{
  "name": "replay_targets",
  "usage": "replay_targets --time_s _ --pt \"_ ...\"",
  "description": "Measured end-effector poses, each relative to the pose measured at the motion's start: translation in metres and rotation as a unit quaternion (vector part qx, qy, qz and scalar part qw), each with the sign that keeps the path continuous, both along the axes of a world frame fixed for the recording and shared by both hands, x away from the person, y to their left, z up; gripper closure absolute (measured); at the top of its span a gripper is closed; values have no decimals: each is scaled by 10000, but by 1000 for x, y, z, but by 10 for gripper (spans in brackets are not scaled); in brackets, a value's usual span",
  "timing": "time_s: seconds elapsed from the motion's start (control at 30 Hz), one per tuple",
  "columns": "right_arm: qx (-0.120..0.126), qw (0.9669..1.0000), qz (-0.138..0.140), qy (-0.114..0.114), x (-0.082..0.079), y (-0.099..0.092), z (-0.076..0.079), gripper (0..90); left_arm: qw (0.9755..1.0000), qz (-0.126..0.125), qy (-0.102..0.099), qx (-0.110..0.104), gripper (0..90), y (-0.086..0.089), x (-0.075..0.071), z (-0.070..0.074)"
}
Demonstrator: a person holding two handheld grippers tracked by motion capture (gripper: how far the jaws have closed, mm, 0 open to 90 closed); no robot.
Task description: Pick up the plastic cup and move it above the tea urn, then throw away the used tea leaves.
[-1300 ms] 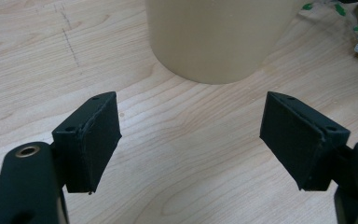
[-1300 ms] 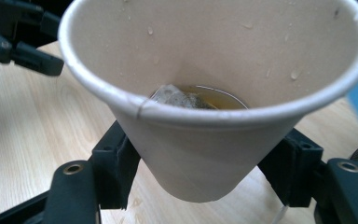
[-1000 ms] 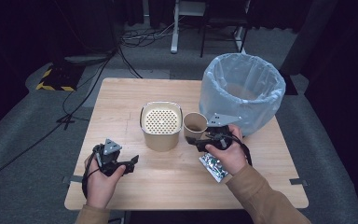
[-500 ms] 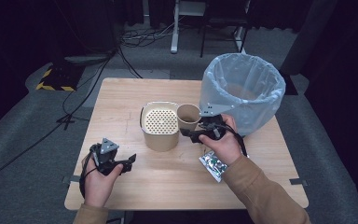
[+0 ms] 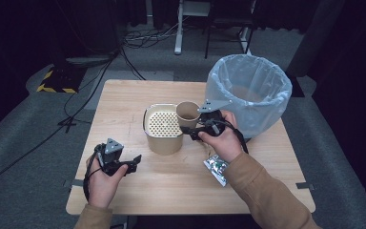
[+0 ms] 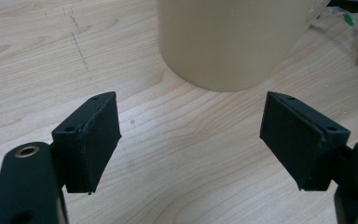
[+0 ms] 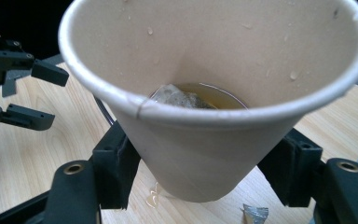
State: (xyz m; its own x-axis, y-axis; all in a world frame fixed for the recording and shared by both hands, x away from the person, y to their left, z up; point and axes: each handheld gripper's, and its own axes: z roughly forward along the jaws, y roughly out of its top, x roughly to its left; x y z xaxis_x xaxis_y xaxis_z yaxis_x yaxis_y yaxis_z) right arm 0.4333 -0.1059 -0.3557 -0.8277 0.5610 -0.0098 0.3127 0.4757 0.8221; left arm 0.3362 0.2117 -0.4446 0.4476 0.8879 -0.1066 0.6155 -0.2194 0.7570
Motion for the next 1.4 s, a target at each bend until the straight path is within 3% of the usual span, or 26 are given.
replay_targets --time_s 0.17,0.33,0.57,0.77,1.03,1.4 --pt "-129 9999 -12 100 2 2 1 345 10000 25 -5 7 202 1 -3 0" --pt "-410 9989 86 223 8 6 5 341 9999 112 5 6 202 6 -9 0" --pt "-560 9977 133 368 13 16 7 337 9998 216 -13 24 202 14 -17 0" --pt "-799 9948 183 602 19 24 7 330 9997 261 11 -16 202 18 -21 0" --pt "-1079 9916 193 686 24 29 11 325 9996 291 22 -27 203 20 -21 -1" --pt "-1023 9918 176 749 29 39 0 310 9997 235 8 -43 203 17 -18 -1"
